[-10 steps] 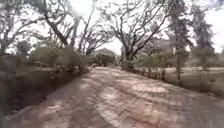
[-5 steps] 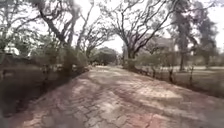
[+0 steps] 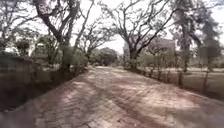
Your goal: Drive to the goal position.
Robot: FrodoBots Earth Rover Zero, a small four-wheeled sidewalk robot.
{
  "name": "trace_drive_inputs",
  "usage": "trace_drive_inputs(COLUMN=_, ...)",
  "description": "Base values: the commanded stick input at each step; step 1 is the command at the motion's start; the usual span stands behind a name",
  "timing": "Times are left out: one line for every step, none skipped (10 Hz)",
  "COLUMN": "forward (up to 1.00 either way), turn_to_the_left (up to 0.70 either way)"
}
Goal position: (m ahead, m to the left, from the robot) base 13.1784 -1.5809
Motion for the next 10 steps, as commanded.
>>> trace_drive_inputs(forward=0.85, turn_to_the_left=0.00)
trace_drive_inputs(forward=0.85, turn_to_the_left=0.00)
trace_drive_inputs(forward=0.85, turn_to_the_left=0.00)
trace_drive_inputs(forward=0.85, turn_to_the_left=0.00)
trace_drive_inputs(forward=0.85, turn_to_the_left=0.00)
trace_drive_inputs(forward=0.85, turn_to_the_left=0.00)
trace_drive_inputs(forward=0.85, turn_to_the_left=0.00)
trace_drive_inputs(forward=0.85, turn_to_the_left=0.00)
trace_drive_inputs(forward=0.85, turn_to_the_left=0.00)
trace_drive_inputs(forward=0.85, turn_to_the_left=0.00)
